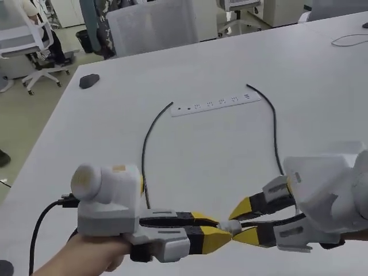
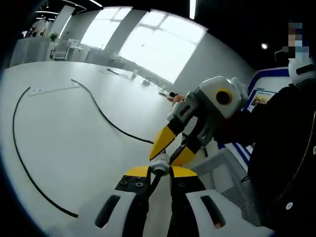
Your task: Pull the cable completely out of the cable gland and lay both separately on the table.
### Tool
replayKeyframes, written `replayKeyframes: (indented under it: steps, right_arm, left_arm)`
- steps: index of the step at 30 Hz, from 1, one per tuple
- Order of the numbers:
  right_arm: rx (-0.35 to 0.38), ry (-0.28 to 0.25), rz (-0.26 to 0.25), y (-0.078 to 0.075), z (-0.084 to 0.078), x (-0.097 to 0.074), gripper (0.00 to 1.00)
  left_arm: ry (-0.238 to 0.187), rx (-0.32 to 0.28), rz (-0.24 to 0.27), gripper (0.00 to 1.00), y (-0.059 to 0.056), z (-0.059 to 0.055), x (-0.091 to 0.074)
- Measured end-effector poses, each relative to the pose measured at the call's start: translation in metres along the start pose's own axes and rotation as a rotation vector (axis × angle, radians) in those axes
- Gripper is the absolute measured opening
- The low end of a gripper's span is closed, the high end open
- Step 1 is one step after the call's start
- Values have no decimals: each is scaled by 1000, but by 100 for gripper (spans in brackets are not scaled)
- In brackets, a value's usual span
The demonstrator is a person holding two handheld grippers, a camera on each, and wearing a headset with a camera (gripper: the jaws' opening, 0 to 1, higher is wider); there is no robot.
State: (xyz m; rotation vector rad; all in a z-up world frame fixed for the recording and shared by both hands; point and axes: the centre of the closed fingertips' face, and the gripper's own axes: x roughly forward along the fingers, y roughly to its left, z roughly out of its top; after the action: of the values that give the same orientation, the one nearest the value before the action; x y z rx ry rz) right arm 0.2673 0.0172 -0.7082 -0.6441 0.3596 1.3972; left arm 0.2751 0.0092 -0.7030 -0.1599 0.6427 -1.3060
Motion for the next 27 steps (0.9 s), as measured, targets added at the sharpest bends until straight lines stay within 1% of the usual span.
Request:
replayKeyframes:
  steps: [1, 2, 3, 4, 5, 6, 7, 8, 9, 10, 11, 12, 13, 14, 15, 16, 17, 18, 19, 20, 21, 22, 24, 25, 26, 27]
  right_arm:
    - [4, -3, -1, -1, 0, 0, 8]
    - [53, -15, 9, -1, 2, -2, 9]
    - [84, -31, 10, -2, 5, -4, 9]
    - [102, -46, -4, -7, 7, -6, 10]
    - [126, -59, -5, -9, 8, -8, 12]
    - [204, -80, 41, -5, 11, -11, 15]
    - [273, -92, 63, -5, 12, -12, 18]
    - [323, -109, 74, -7, 14, -14, 21]
    - [397, -124, 101, -8, 13, -15, 26]
    - [445, -132, 127, -7, 14, -17, 27]
    - [490, -143, 148, -7, 15, -18, 26]
    - [539, -163, 163, -8, 16, -18, 26]
    - [566, -178, 180, -8, 18, -19, 25]
    - [609, -188, 206, -6, 20, -20, 24]
    - [624, -196, 208, -6, 21, -20, 24]
    - [604, -210, 217, -6, 23, -20, 25]
    - [616, -202, 228, -3, 23, -19, 26]
    - [631, -196, 238, -2, 23, -18, 24]
    - [658, -200, 259, 1, 24, -18, 21]
    - [679, -197, 264, 1, 23, -18, 18]
    - [696, -213, 280, 2, 25, -19, 17]
    - [718, -218, 288, 2, 26, -20, 16]
    - [723, -226, 287, 0, 25, -20, 11]
    - [739, -234, 304, 1, 27, -21, 10]
    - [743, -234, 295, 0, 26, -21, 9]
    - [741, -235, 297, 1, 27, -21, 9]
  left_arm:
    - [-5, 15, 5, 15, 0, 1, -1]
    - [-8, 32, 1, 15, -3, 2, -1]
    - [-19, 64, -4, 15, -4, 4, -2]
    - [-47, 108, 2, 15, -4, 10, -4]
    - [-51, 137, 1, 15, -5, 11, -5]
    - [-41, 184, 11, 15, -5, 11, -7]
    - [-48, 217, 10, 15, -7, 13, -7]
    - [-52, 260, 18, 15, -8, 14, -8]
    - [-34, 347, 31, 15, -8, 13, -10]
    - [-43, 369, 32, 15, -10, 15, -10]
    - [-50, 398, 19, 15, -15, 15, -10]
    - [-48, 434, 23, 15, -16, 16, -10]
    - [-64, 432, 22, 15, -19, 18, -10]
    - [-64, 438, 23, 15, -19, 18, -10]
    - [-58, 470, 31, 15, -19, 18, -10]
    - [-64, 465, 29, 15, -20, 19, -10]
    - [-63, 474, 25, 15, -21, 19, -10]
    - [-62, 481, 26, 15, -21, 19, -10]
    - [-65, 488, 26, 15, -21, 20, -10]
    - [-65, 495, 27, 15, -21, 20, -10]
    - [-67, 503, 30, 15, -21, 20, -11]
    - [-67, 508, 27, 15, -22, 20, -11]
    - [-67, 510, 24, 15, -22, 20, -11]
    - [-64, 514, 28, 15, -21, 20, -11]
    - [-63, 519, 29, 15, -21, 20, -11]
    - [-61, 513, 26, 15, -21, 19, -11]
